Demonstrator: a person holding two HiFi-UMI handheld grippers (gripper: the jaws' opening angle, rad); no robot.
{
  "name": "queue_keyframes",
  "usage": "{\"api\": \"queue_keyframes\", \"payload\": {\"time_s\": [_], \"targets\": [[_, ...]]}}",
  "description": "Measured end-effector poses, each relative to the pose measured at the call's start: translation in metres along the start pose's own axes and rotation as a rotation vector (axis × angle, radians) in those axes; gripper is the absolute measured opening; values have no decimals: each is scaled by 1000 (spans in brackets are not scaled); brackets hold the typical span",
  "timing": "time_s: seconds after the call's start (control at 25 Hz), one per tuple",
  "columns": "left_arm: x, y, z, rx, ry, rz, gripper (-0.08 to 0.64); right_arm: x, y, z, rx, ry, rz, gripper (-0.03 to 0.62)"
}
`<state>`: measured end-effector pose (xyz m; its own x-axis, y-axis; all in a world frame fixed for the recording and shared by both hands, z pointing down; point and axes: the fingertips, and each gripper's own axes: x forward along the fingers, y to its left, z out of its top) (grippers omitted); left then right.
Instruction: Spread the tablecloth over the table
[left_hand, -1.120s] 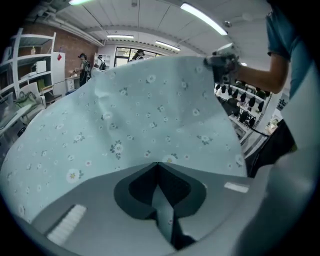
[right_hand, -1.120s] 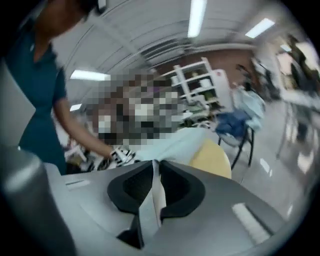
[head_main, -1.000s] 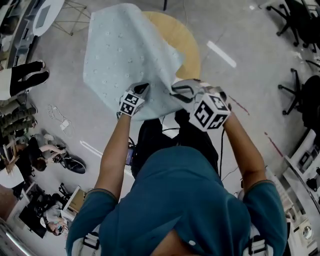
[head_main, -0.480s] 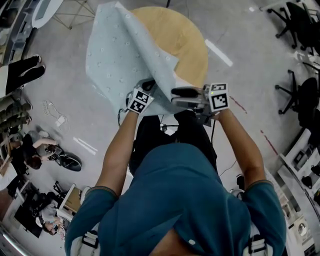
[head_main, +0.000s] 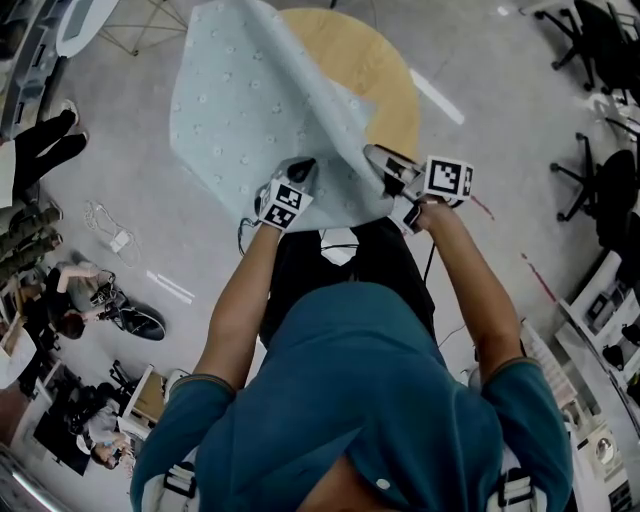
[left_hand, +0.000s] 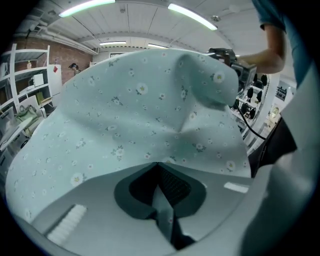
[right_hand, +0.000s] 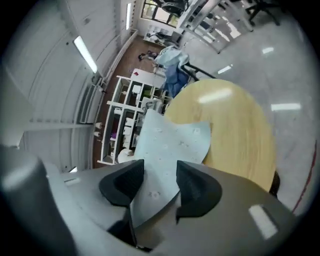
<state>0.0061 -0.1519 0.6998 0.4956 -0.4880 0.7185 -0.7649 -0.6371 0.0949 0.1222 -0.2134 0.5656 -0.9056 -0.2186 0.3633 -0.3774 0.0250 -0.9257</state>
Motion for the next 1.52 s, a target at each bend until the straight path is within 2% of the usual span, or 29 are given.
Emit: {"api": "queue_keyframes", "payload": {"time_s": [0.12,0.24,0.32,0.44,0.48,0.52,0.56,0.6,0.64,0.72,0.76,0.8,0.84,0.88,0.96,1.04,1.16,1.2,1.36,1.52], "targets": [[-2,2,-1,-4,1,3,2,-3,-29,14,68,-40,-132,222],[-3,-1,-1,-3,-2,1,2,-6,-43,9,116,19,-130,250],[-2,-5,2,1,-3,4,0,-9,-36,-5,196,78,-26,250],[-2,-8,5,3,-2,5,2,-2,7,-21,348,127,304,246],[-2,-7,6,3,-4,5,2,5,22,-26,349,139,377,244],[-3,-6,6,4,-5,6,2,12,32,-31,317,143,403,242],[-3,-5,5,4,-5,5,2,18,36,-31,272,133,389,241],[-3,-4,4,2,-2,4,2,20,33,-26,229,101,341,237],[-3,-4,3,0,1,3,0,17,23,-14,186,48,255,237],[-3,-4,4,-1,3,-1,2,1,-18,15,110,-70,-11,238],[-4,-4,5,2,2,1,2,-4,-39,26,76,-91,-124,238],[-4,-4,4,4,2,4,2,-5,-55,30,52,-76,-187,239],[-4,-5,3,5,5,6,2,-5,-66,29,66,-43,-206,244],[-4,-6,2,5,8,8,2,-4,-72,25,117,-16,-200,245],[-5,-5,2,4,4,6,2,0,-74,19,248,8,-156,272],[-5,-2,2,5,-2,8,2,12,-73,17,352,29,-65,287],[-3,1,2,7,-2,13,2,30,-71,25,508,41,151,285],[-2,0,3,7,-1,13,2,32,-68,30,531,35,216,285],[2,-5,8,9,0,16,2,35,-20,34,490,16,432,284],[-3,-6,4,7,-2,12,1,35,37,14,368,7,592,282]]}}
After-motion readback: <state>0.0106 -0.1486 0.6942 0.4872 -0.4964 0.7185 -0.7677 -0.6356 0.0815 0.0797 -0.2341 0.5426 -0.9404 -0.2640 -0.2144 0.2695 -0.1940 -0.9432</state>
